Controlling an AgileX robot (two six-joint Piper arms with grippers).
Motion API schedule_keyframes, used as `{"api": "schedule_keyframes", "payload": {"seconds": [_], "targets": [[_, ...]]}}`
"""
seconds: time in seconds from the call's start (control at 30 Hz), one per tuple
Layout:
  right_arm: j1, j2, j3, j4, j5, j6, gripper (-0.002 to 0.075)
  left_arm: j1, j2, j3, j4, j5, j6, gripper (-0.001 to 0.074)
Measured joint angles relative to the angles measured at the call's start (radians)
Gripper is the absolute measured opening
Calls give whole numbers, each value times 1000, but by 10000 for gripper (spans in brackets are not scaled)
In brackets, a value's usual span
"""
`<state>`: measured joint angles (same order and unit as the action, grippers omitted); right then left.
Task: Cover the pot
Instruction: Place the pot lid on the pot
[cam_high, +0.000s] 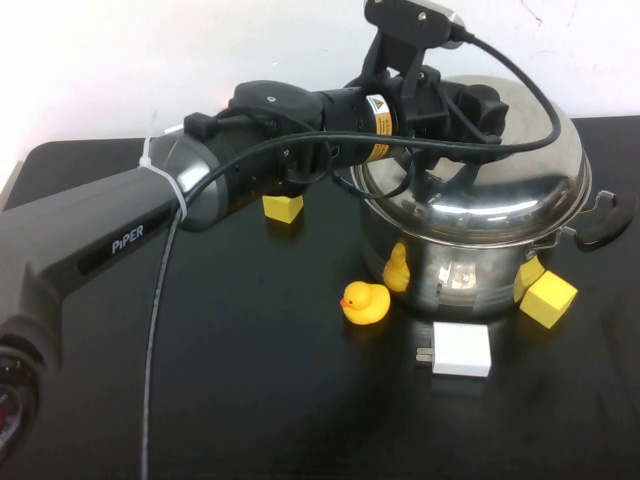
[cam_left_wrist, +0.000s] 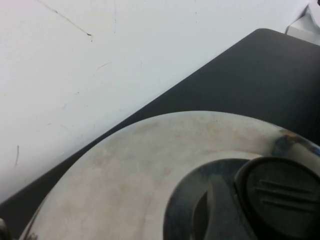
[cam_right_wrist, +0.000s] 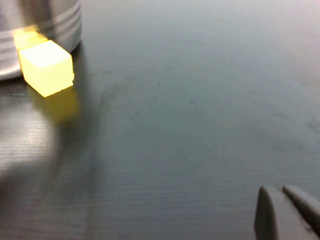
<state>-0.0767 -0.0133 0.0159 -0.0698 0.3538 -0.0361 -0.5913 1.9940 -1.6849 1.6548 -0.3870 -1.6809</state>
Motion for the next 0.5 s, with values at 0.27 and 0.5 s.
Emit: {"api": "schedule_keyframes", "payload": {"seconds": [0.27,0.5], "targets": [[0,0,0,0,0,0,-2,0,0,-2,48,28,-97,335],[0,0,0,0,0,0,-2,0,0,-28,97,27,-162,334]]}}
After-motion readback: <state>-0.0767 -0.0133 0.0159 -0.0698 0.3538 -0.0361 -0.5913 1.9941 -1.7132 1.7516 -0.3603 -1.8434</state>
